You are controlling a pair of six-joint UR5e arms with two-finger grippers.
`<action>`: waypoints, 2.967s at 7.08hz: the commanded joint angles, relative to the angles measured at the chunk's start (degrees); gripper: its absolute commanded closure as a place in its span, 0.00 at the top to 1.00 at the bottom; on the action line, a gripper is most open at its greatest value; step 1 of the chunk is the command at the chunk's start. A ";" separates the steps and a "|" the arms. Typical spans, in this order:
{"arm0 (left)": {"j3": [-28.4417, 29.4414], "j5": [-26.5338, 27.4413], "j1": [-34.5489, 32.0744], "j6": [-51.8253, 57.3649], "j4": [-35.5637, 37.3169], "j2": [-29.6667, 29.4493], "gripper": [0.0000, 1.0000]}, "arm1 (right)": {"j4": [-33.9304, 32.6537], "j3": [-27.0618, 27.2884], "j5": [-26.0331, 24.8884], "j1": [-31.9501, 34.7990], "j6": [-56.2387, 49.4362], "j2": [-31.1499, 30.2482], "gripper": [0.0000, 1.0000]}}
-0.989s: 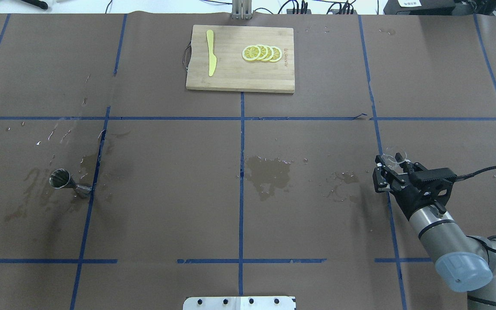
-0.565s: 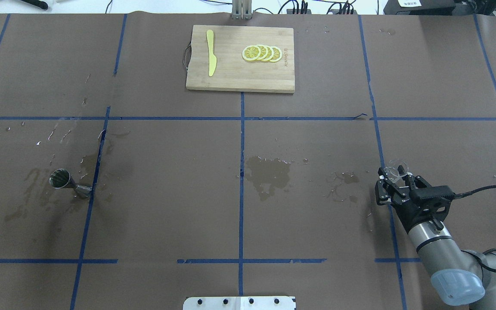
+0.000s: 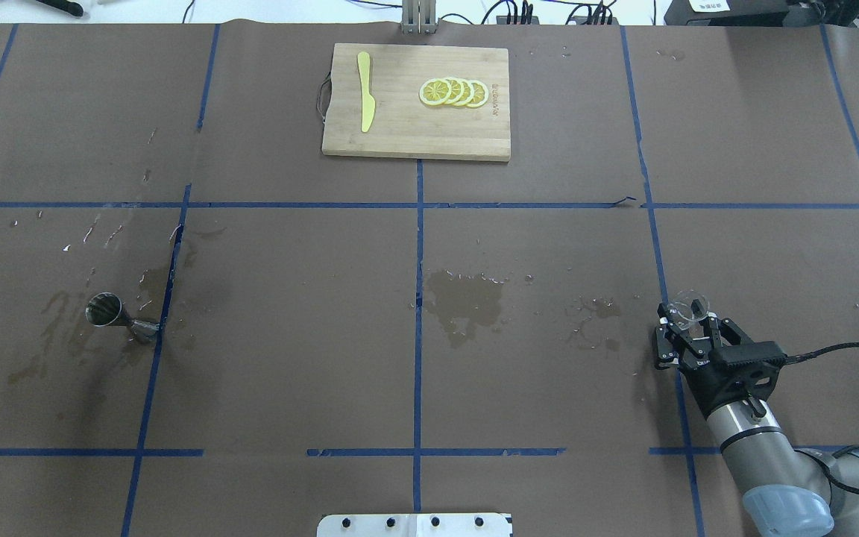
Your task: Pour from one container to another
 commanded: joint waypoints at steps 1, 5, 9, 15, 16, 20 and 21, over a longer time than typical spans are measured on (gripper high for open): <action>0.00 0.00 0.00 0.00 0.00 0.00 1.00 | 0.00 -0.80 0.31 -0.05 -0.50 0.00 0.16; -0.09 0.00 0.00 0.00 0.00 0.09 1.00 | 0.09 -1.24 0.22 -0.14 -0.50 0.27 0.34; -0.09 0.00 -0.09 0.09 -0.09 0.26 1.00 | 3.31 -1.59 0.14 -0.14 -0.50 0.18 1.00; -0.17 -0.09 0.00 0.09 -0.09 0.09 1.00 | 16.50 -2.83 -0.13 0.21 -12.42 -0.52 1.00; -0.52 -0.09 0.00 0.00 -0.09 0.17 1.00 | 18.79 -1.08 0.22 0.30 -15.24 -2.27 1.00; -0.62 -0.09 0.00 0.09 -0.09 0.17 1.00 | 18.28 6.58 14.13 10.45 -17.11 -5.62 1.00; -0.70 -0.09 0.00 0.09 -0.09 0.17 1.00 | 18.19 6.23 23.86 17.28 -17.20 -5.71 1.00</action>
